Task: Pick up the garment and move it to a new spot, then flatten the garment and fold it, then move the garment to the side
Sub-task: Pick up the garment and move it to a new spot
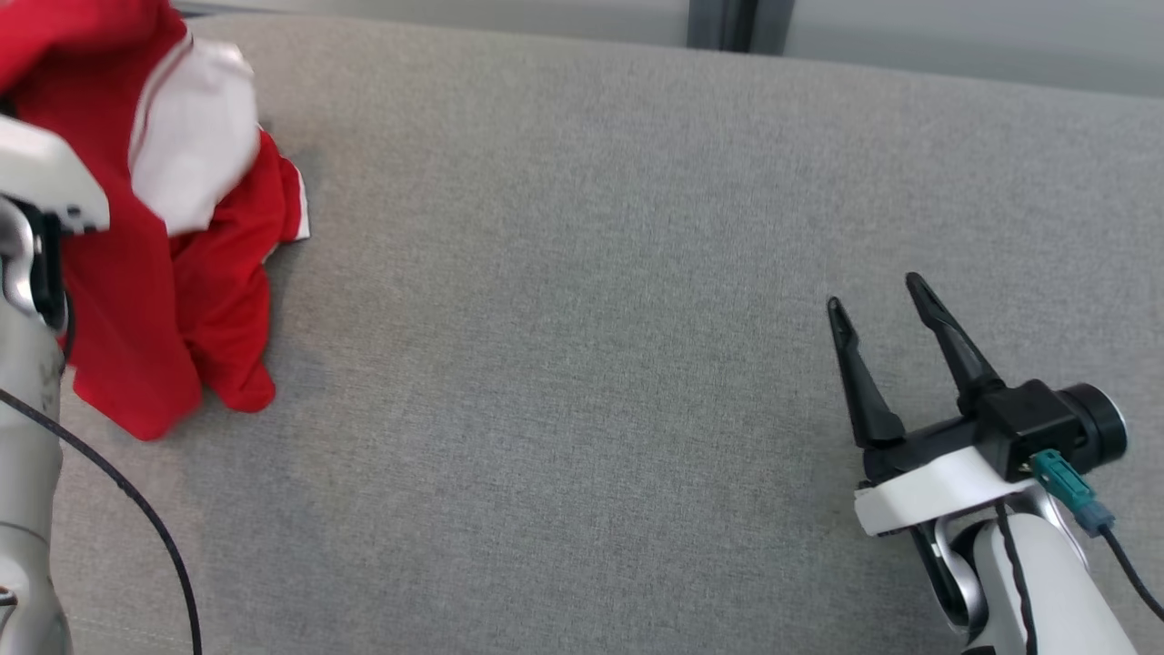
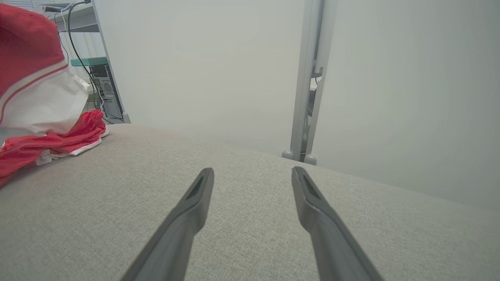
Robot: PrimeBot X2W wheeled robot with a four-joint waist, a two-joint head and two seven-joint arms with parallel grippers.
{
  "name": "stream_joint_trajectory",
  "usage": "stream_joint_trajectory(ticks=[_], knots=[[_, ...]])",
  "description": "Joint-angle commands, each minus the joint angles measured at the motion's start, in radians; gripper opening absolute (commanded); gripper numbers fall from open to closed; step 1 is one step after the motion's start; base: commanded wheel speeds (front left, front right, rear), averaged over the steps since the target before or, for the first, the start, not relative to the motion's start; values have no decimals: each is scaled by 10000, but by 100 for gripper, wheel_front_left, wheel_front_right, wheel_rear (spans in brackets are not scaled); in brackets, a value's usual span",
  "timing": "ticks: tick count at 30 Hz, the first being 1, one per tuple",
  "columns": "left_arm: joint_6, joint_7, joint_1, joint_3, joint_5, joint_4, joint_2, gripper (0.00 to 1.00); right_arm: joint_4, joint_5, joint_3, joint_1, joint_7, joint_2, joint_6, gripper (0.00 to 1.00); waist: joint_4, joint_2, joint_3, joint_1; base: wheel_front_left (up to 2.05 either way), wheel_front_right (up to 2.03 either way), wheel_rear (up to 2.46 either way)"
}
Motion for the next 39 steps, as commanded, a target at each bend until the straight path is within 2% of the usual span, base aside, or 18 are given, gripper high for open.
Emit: stream_joint_trajectory(ticks=[1, 6, 10, 16, 25, 33, 39], knots=[[17, -65, -73, 25, 39, -557, -28, 0, 16, -24, -154, 129, -49, -19, 9, 100, 59, 0, -332, 0, 0, 0, 0], [-86, -57, 695, -5, 155, -2940, -355, 0, -17, 55, -518, 358, -49, 22, 9, 100, 56, 0, -903, 0, 0, 0, 0], [-391, -61, 1256, -250, 154, -4216, -778, 0, -76, 275, -682, 508, -49, 15, 9, 100, -116, 0, -1313, 0, 0, 0, 0], [-833, -27, 1842, -908, 105, -5023, -1415, 0, -136, 333, -1067, 576, -49, 18, 7, 100, -528, 0, -1677, 0, 0, 0, 0], [-1195, 313, 2987, -2335, -120, -6023, -2450, 0, -167, 57, -1725, 544, -49, 21, 7, 100, -1966, 0, -1731, 0, 0, 0, 0], [-768, 187, 3546, -3912, -566, -5669, -2712, 0, -243, 48, -2200, 131, -48, 19, 6, 100, -3710, 0, -1116, 0, 0, 0, 0], [31, 29, 3343, -5444, -983, -4699, -2707, 0, -311, 308, -2286, -123, -48, 22, 6, 100, -4995, 0, -567, 0, 0, 0, 0]])
